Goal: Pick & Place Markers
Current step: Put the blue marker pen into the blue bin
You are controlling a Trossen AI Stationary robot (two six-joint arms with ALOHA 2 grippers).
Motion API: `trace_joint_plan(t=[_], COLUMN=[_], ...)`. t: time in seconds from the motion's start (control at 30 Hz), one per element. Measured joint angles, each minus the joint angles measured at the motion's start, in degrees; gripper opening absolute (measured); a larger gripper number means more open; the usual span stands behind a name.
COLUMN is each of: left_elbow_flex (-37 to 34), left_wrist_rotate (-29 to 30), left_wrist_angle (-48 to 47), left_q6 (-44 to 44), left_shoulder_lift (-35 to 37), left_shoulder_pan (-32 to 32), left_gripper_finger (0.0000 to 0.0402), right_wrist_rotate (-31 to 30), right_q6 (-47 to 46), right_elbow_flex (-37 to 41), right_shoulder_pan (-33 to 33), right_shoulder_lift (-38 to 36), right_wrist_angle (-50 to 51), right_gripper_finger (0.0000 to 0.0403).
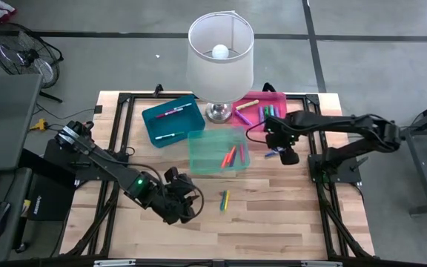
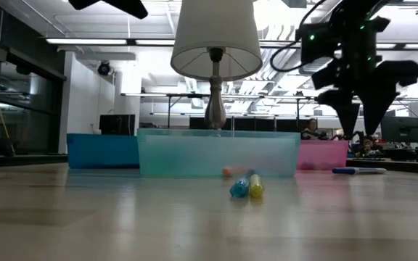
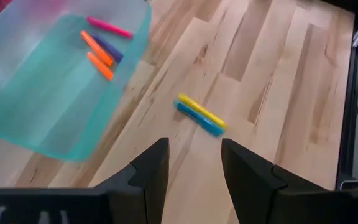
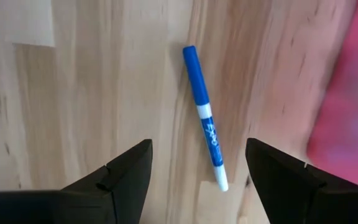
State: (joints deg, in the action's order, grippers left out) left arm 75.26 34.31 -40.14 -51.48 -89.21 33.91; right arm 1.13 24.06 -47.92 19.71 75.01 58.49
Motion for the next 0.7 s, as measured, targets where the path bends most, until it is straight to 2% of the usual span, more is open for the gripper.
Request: trace_joint_plan(t=[0.4,0.6,0.7], left_elbow_flex=[0.0,0.0,0.0], left_wrist_rotate=[2.2,2.3,2.3], left_wrist_angle=[-0.2,-0.2,-0.3], left_q6=[0.0,0.0,0.0], left_shoulder_lift=[0.0,0.0,0.0], left_shoulder_pan=[-0.1,-0.1,-0.1], left_gripper_finger=[0.0145,0.0145,0.0145], right_wrist_rotate=[0.8,-0.7,-1.7], right_q6=[7.2,8.5,9.7], right_elbow_flex=[0.0,0.2,3.0], right_shoulder_pan=[2.5,2.5,2.5], right_shoulder_lift=[10.6,13.6,13.8], right_wrist_angle=[-3.1,-5.1,-6.3], right_gripper_finger=[0.0248,0.0247,0.0247])
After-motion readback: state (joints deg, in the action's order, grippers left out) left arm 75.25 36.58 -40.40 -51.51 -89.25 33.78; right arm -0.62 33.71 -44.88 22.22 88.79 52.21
